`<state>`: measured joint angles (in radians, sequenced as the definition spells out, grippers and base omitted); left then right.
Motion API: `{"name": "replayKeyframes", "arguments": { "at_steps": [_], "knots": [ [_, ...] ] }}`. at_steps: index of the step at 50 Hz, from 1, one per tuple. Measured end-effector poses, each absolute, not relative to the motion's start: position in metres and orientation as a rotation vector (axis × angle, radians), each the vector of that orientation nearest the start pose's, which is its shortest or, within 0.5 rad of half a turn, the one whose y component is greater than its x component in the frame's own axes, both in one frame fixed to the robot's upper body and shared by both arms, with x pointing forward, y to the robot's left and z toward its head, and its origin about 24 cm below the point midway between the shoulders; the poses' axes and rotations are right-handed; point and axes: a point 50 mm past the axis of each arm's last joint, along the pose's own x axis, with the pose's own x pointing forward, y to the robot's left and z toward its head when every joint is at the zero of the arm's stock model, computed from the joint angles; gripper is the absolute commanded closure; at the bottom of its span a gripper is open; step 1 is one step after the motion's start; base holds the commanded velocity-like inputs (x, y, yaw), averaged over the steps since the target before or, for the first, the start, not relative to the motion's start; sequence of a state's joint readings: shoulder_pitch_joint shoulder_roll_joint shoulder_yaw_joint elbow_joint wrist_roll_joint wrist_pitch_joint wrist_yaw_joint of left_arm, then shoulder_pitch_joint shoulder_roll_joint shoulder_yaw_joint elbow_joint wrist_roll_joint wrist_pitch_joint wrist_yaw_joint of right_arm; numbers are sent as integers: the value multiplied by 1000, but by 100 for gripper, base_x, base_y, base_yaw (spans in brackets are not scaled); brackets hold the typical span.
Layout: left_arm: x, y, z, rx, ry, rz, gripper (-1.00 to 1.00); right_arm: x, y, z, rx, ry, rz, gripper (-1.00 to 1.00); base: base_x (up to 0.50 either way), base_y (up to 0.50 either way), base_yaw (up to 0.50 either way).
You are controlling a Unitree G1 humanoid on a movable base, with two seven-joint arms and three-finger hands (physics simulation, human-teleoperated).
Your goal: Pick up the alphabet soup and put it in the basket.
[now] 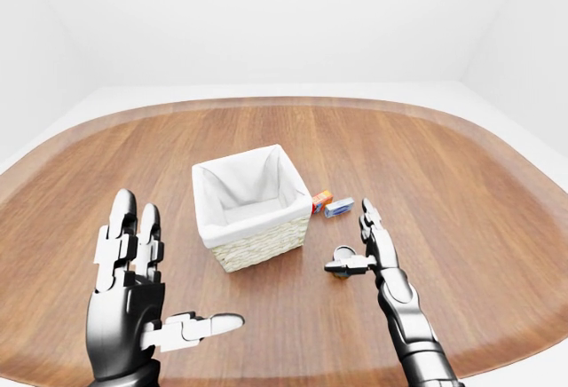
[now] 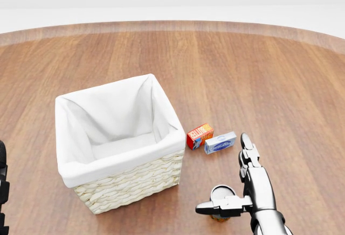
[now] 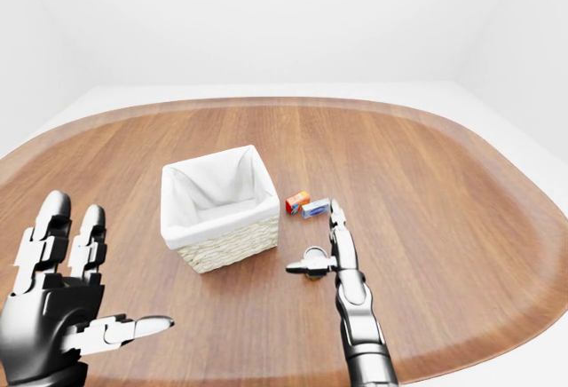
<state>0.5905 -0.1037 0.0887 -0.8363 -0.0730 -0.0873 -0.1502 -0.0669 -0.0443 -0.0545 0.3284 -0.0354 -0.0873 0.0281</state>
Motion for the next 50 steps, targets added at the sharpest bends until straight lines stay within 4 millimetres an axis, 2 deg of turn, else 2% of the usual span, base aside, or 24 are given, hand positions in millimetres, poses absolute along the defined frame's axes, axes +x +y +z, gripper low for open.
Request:
{"name": "replayKeyframes", "arguments": {
  "at_steps": [43, 50],
  "knots": [
    [128, 180, 134, 0, -358, 118, -100, 271, -173, -45, -99, 379, -42, -100, 0, 0, 0],
    [128, 181, 135, -1, -361, 118, -100, 270, -174, -59, -118, 458, -47, -100, 0, 0, 0]
  ]
}}
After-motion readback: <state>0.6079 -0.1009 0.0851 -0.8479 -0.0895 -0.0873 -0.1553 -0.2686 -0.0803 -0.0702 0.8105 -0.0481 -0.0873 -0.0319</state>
